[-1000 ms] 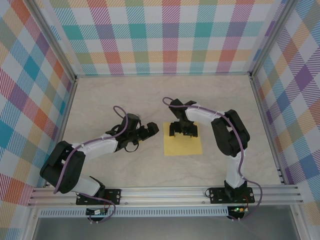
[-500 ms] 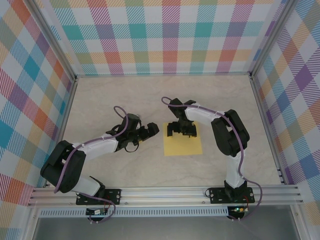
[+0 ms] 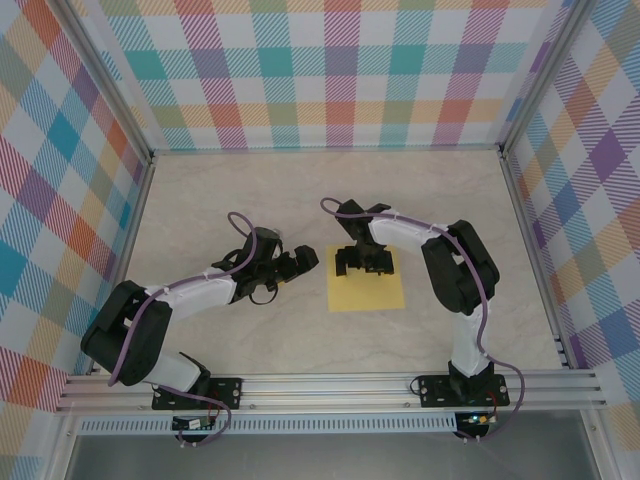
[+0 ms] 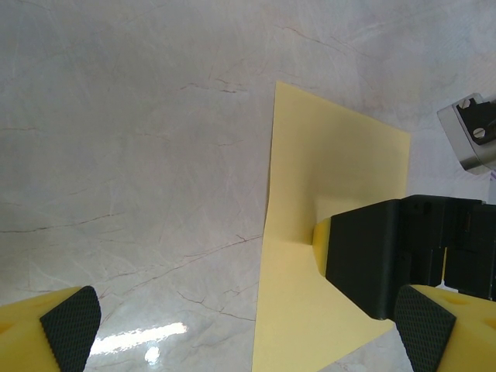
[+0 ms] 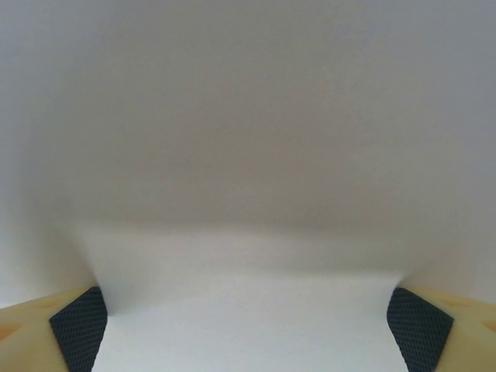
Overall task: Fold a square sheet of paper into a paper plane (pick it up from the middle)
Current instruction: Fold the square sheet of paper in half at the center of the table.
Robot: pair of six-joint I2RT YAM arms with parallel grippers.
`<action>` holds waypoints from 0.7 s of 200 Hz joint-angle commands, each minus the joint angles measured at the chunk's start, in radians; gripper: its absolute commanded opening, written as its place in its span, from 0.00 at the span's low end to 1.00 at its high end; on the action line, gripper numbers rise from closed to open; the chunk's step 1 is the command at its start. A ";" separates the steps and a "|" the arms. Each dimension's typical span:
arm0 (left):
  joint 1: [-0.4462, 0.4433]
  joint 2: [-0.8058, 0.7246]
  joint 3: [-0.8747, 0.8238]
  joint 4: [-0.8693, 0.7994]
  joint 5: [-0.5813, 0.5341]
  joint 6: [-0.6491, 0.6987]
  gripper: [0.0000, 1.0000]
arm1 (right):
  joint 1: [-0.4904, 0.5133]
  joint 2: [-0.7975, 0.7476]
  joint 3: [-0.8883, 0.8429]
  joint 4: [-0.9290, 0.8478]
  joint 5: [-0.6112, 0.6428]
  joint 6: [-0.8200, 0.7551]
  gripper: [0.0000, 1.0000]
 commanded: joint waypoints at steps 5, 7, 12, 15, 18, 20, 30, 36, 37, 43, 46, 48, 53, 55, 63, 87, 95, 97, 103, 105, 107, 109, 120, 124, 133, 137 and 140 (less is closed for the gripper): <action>0.001 0.000 0.003 -0.013 0.011 0.007 1.00 | 0.007 0.069 -0.048 -0.015 -0.023 0.020 0.95; 0.001 -0.001 0.003 -0.012 0.012 0.006 1.00 | 0.007 0.067 -0.047 -0.016 -0.023 0.021 0.95; 0.001 -0.001 0.004 -0.013 0.011 0.007 1.00 | 0.007 0.066 -0.042 -0.020 -0.017 0.024 0.95; 0.001 -0.002 0.003 -0.014 0.011 0.007 1.00 | 0.007 0.065 -0.040 -0.022 -0.016 0.024 0.94; 0.001 -0.002 0.004 -0.014 0.012 0.007 1.00 | 0.007 0.063 -0.039 -0.023 -0.015 0.025 0.94; 0.001 -0.002 0.003 -0.014 0.012 0.007 1.00 | 0.008 0.063 -0.038 -0.023 -0.015 0.025 0.94; 0.001 -0.002 0.004 -0.016 0.009 0.007 1.00 | 0.008 0.060 -0.035 -0.021 -0.016 0.024 0.91; 0.001 -0.002 0.003 -0.017 0.010 0.006 1.00 | 0.008 0.060 -0.031 -0.023 -0.019 0.025 0.90; 0.001 -0.002 0.003 -0.017 0.010 0.007 1.00 | 0.008 0.060 -0.030 -0.024 -0.020 0.025 0.90; 0.001 -0.002 0.003 -0.018 0.010 0.007 1.00 | 0.008 0.061 -0.026 -0.026 -0.021 0.024 0.88; 0.001 -0.001 0.004 -0.018 0.010 0.007 1.00 | 0.009 0.060 -0.025 -0.026 -0.022 0.023 0.88; 0.001 -0.001 0.003 -0.019 0.009 0.007 1.00 | 0.010 0.060 -0.023 -0.027 -0.024 0.024 0.87; 0.001 -0.001 0.004 -0.019 0.010 0.007 1.00 | 0.010 0.059 -0.022 -0.026 -0.026 0.022 0.86; 0.001 -0.002 0.004 -0.019 0.009 0.007 1.00 | 0.010 0.058 -0.021 -0.028 -0.027 0.021 0.86; 0.001 -0.001 0.003 -0.020 0.009 0.007 1.00 | 0.011 0.055 -0.018 -0.029 -0.027 0.021 0.86; 0.001 -0.004 0.008 -0.026 0.008 0.009 1.00 | 0.010 0.029 -0.017 -0.019 -0.046 0.012 0.82; 0.001 -0.004 0.009 -0.026 0.008 0.008 1.00 | 0.010 0.017 -0.015 -0.015 -0.058 0.012 0.83; 0.001 -0.004 0.009 -0.025 0.007 0.008 1.00 | 0.010 0.016 -0.015 -0.014 -0.060 0.012 0.82; 0.001 -0.004 0.010 -0.028 0.007 0.009 1.00 | 0.010 0.007 -0.014 -0.014 -0.064 0.011 0.80; 0.001 -0.003 0.011 -0.028 0.007 0.009 1.00 | 0.010 0.004 -0.013 -0.014 -0.065 0.011 0.80; 0.001 -0.002 0.011 -0.028 0.007 0.009 1.00 | 0.009 0.001 -0.012 -0.013 -0.065 0.011 0.79; 0.001 -0.003 0.010 -0.027 0.007 0.008 1.00 | 0.009 -0.002 -0.011 -0.013 -0.066 0.011 0.78; 0.001 -0.003 0.010 -0.028 0.005 0.009 1.00 | 0.010 -0.021 -0.008 -0.010 -0.071 0.011 0.75; 0.001 -0.004 0.012 -0.027 0.006 0.008 1.00 | 0.010 -0.027 -0.008 -0.010 -0.073 0.011 0.72; 0.001 -0.003 0.012 -0.029 0.003 0.008 1.00 | 0.009 -0.043 -0.005 -0.010 -0.072 0.011 0.67; 0.001 -0.004 0.014 -0.030 0.004 0.009 1.00 | 0.010 -0.048 -0.005 -0.008 -0.072 0.012 0.65; 0.001 -0.005 0.014 -0.031 0.004 0.009 1.00 | 0.010 -0.052 -0.006 -0.009 -0.071 0.012 0.63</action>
